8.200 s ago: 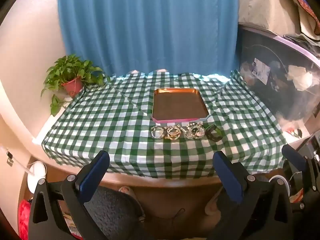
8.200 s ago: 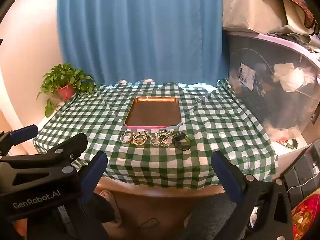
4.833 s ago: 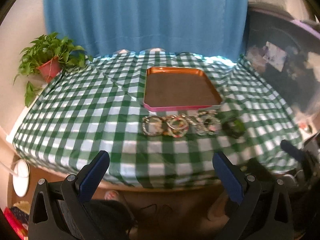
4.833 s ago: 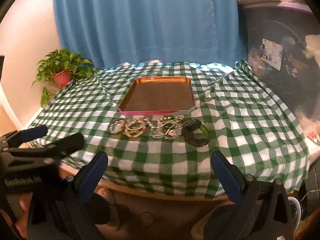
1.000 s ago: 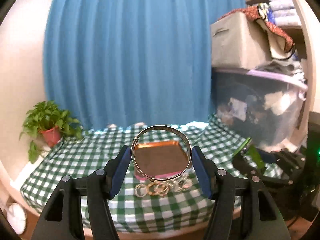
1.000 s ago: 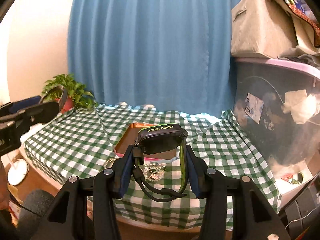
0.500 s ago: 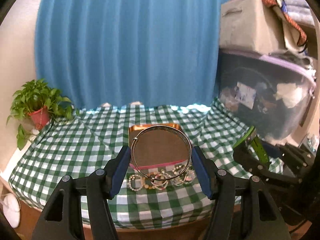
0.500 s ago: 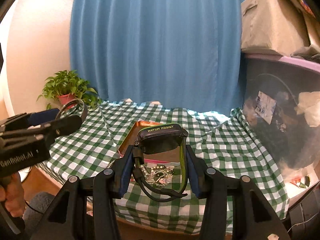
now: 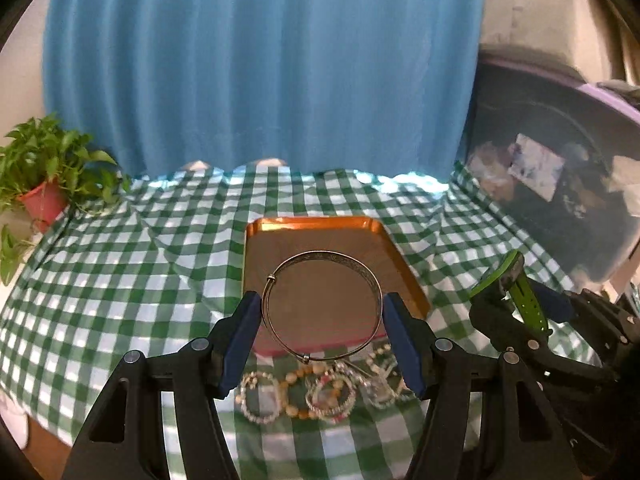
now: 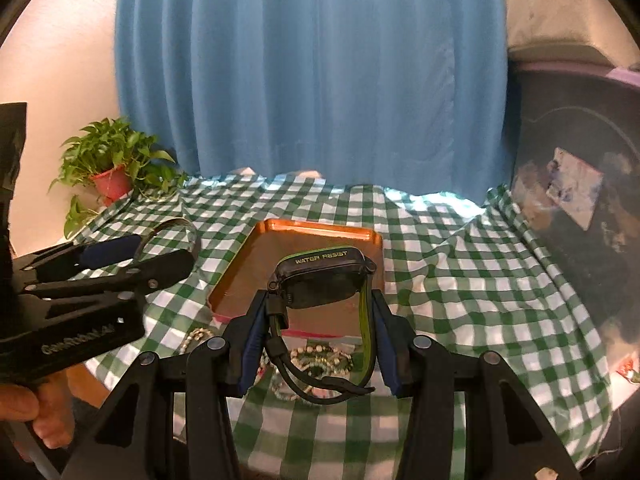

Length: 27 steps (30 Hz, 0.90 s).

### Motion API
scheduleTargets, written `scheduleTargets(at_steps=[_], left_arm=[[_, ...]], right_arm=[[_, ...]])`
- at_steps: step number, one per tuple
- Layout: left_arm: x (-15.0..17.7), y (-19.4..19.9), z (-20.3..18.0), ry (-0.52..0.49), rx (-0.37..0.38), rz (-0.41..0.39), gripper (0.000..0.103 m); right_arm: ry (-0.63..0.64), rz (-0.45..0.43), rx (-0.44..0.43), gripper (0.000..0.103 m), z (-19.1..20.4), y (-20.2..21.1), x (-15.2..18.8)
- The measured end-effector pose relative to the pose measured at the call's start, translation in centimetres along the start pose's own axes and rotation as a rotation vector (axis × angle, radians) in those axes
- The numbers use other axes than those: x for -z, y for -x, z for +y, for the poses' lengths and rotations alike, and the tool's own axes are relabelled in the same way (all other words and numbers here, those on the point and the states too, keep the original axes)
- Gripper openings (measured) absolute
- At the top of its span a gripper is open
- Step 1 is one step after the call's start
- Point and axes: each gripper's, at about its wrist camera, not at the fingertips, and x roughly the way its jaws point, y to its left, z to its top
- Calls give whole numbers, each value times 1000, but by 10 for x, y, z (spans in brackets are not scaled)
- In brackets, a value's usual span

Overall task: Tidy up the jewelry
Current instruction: 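Carry the bangle with the left tool while the right tool carries the watch over the tray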

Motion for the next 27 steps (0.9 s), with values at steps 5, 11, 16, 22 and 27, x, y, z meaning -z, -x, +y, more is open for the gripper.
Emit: scheduleTargets(at_steps=[5,11,16,22,27], left_arm=[[-4,-54,5,-1,1,45,63],[3,-101,17,34,-12,106,63],[4,-128,22,14,-34,128,63],[3,-166,33,26,-55,178,63],[3,-195,43,49,-54,221,63]], right_arm=[[5,32,-5,45,-3,-44,-4],[-10,105,-20,45,-7,-95,3],[-9,144,-20,45,-10,-131,12],[-29,162,-31,45,-14,-163,17],[-35,183,-41,45,-16,-188,13]])
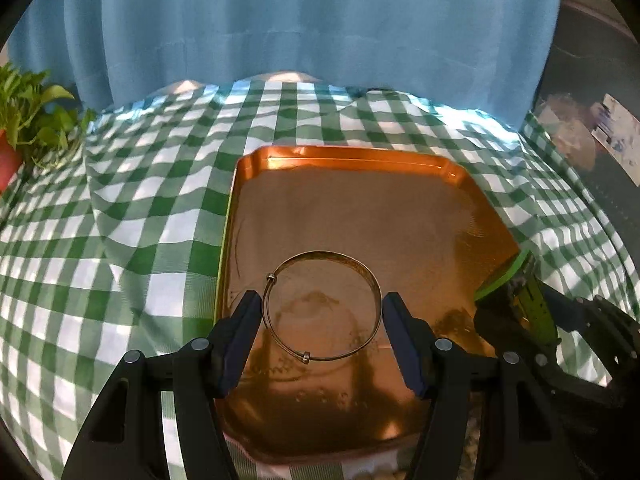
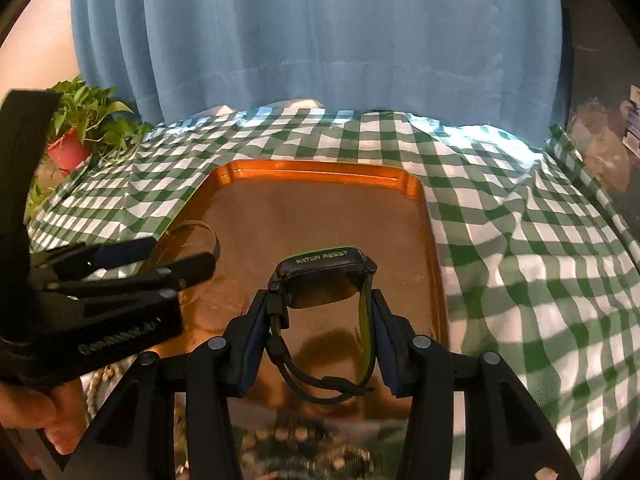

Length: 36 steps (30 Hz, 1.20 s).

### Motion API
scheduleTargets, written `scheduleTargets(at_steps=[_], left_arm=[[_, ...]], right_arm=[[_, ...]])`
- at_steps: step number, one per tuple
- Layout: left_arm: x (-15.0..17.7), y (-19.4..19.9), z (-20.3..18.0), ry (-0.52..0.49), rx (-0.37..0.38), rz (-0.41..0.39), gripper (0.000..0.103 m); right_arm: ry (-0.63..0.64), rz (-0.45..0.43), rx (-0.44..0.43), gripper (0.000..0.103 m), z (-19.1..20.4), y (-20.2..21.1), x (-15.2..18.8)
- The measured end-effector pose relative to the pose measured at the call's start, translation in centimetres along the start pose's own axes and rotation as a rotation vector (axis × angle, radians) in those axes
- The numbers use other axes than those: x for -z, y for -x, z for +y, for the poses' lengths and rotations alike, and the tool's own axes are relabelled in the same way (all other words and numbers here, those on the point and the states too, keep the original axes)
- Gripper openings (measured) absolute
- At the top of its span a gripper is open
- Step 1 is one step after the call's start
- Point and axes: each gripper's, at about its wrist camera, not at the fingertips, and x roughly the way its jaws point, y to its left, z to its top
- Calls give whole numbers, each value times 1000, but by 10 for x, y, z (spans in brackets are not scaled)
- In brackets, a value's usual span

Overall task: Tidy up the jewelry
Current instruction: 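Carry the bangle with the left tool while the right tool carries the watch over the tray, then open the left tool releasing the bangle while the right tool releases the watch into the tray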

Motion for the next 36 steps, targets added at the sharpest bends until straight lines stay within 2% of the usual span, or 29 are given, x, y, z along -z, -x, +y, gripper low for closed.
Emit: scheduleTargets(at_steps=[4,10,15,19,23,29,36], left_arm=[[-2,-10,7,22,-8,26,63],[-4,-23,12,31,-22,70,63],[-3,-26,7,-17,-52,65,63],[-3,-26,8,-19,-41,58,64],[-2,-21,8,-9,-41,48,66],[-4,1,8,-16,-47,-32,79],[1,29,4,-15,-29,-39,81]], right_arm=[[-23,44,-46,45,-3,-18,-11],[-28,72,-24,45,-3,-33,-14],[-29,92,-7,45,-4,-44,-16],[-11,100,14,46,-2,-48,-16],[-9,98,16,54,-3,-48,-15],[-14,31,18,64,-8,-29,-15],[-23,-24,-11,66,-14,-8,-14]])
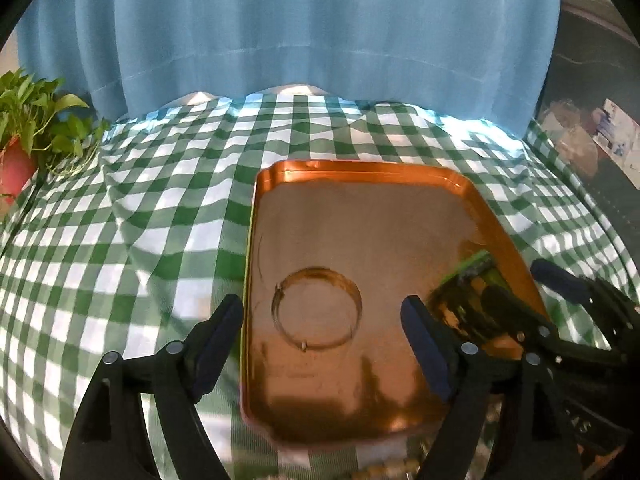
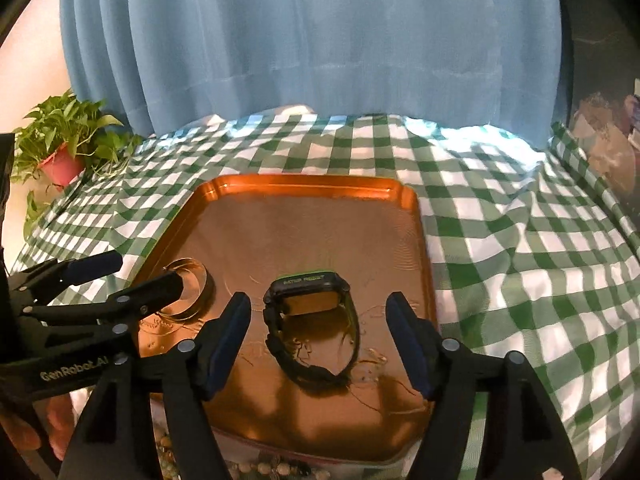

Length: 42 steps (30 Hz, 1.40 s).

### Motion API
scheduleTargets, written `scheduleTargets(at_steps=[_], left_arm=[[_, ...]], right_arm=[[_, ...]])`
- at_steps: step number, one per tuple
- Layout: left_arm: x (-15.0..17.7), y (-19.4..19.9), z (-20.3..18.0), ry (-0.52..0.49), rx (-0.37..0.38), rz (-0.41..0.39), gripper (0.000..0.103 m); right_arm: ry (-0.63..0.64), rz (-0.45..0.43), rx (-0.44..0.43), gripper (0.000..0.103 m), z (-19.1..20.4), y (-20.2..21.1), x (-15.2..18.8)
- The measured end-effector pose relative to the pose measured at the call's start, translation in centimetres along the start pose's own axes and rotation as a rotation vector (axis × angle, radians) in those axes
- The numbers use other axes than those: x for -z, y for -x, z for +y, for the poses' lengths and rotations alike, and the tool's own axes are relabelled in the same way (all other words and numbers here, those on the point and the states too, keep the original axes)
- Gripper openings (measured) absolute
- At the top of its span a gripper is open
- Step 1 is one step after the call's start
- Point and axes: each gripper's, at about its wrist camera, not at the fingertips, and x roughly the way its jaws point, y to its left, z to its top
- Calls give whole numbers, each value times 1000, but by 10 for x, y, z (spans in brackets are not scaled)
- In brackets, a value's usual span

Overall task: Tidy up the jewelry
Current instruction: 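Open the left tool releasing the bangle while the right tool releases the watch into the tray, then lower the left tool toward the beaded bracelets while the right tool approaches the chain bracelet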

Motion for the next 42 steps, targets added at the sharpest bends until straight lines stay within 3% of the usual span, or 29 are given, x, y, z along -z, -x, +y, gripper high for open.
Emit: scheduleTargets(at_steps=[4,6,8,10,14,17,22,27,29,31,34,37,39,42], left_arm=[[20,37,-3,-24,-34,-49,85],[29,55,-3,-15,-17,-50,85],[36,72,-6,-15,-12,-62,85],[47,102,-10,-23,-27,-105,86],[75,159,-17,-9,-121,-202,102],[92,189,-16,1,-171,-237,103],[120,223,-6,49,-39,-185,103],[140,236,-3,54,-10,-203,103],[148,238,-6,26,-17,-207,103],[150,235,-7,6,-9,-210,103],[149,221,-6,3,44,-179,103],[149,202,-8,-21,73,-147,102],[149,189,-10,-42,67,-134,101],[143,161,-13,-74,82,-87,84]], right_arm=[[18,-36,-7,71,2,24,8],[33,-50,14,87,4,39,15],[35,-66,6,92,3,55,21],[27,-78,-1,92,2,76,26],[-18,-92,33,93,0,121,40],[-43,-118,29,94,-1,158,53],[-4,-156,34,101,8,210,74],[-39,-265,36,103,9,254,98],[-37,-301,47,103,11,263,104],[-9,-283,71,103,13,263,107],[-18,-256,40,103,11,253,112],[-42,-217,48,92,7,237,116],[-51,-194,45,71,3,223,119],[-51,-151,-3,56,-3,201,124]])
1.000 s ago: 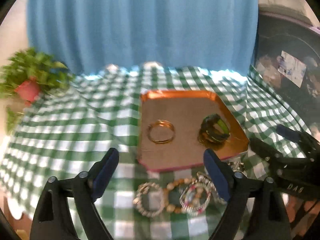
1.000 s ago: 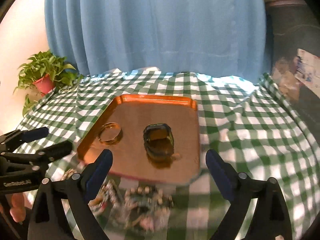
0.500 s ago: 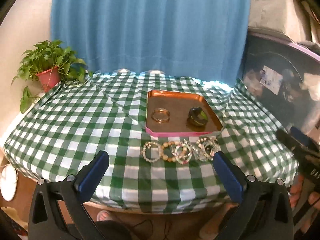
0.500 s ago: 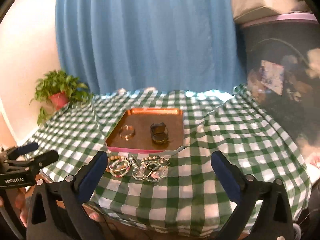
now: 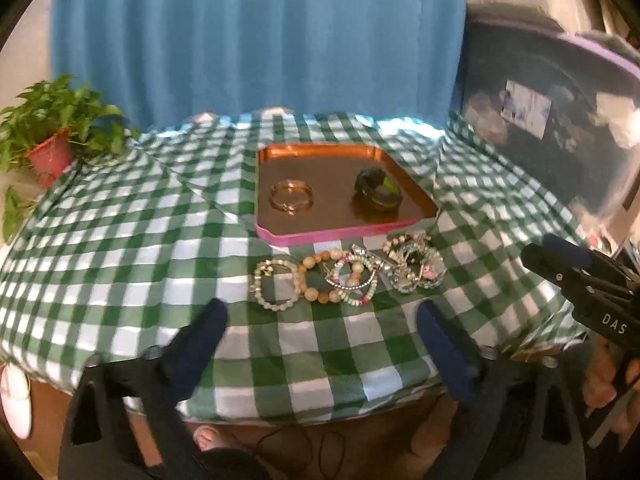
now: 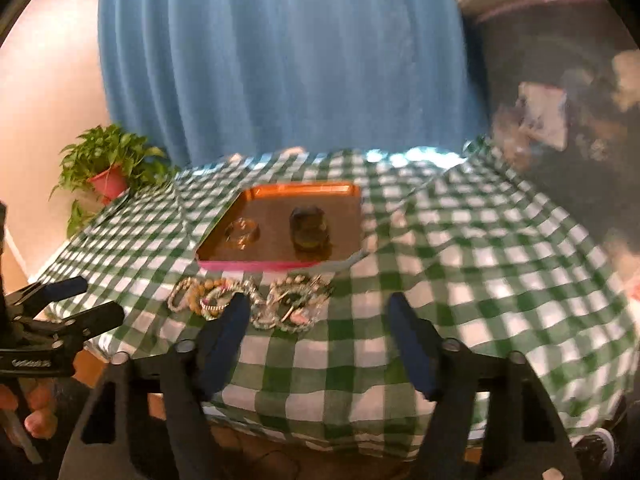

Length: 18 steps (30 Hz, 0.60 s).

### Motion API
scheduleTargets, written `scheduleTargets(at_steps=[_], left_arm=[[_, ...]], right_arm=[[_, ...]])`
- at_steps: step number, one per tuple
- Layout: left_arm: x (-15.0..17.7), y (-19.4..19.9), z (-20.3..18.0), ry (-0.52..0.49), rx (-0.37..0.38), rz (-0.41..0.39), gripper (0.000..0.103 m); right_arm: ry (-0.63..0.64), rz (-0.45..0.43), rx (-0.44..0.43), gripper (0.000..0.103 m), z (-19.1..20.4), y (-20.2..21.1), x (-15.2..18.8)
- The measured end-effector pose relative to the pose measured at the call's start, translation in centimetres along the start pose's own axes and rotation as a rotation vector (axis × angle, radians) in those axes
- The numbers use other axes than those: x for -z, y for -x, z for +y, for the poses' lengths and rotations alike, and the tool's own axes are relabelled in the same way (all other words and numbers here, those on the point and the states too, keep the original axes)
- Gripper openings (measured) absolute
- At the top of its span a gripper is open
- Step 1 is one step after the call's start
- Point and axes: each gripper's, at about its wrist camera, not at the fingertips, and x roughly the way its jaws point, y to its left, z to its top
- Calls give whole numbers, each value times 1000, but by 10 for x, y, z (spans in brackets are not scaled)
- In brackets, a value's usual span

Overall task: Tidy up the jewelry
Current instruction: 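Lower the left tool toward the beaded bracelets while the right tool approaches the chain bracelet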

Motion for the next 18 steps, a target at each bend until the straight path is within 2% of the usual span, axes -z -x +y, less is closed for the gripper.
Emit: scheduleTargets(at_steps=[2,4,5,6,8,11,15,18], left_arm=[[-2,-18,0,-16,19,30,55],[-4,-41,1,-24,63,67,47],[-5,-47,1,-27,77,79,38],[-6,-55,1,-31,91,90,34],[-9,-66,0,-46,135,104,30],[-13,-80,1,-65,182,110,28],[-12,-94,6,-49,199,137,23],[-9,-97,6,-67,192,141,21]], right_arm=[[14,26,-25,48,-2,-15,5],[36,43,-20,46,-3,-29,5],[44,50,-25,44,-3,-36,5],[50,58,-33,43,-4,-43,3],[69,79,-60,42,-6,-57,-4],[112,90,-75,33,-9,-78,-17],[100,78,-111,26,-13,-97,-19],[73,123,-113,23,-19,-112,-13]])
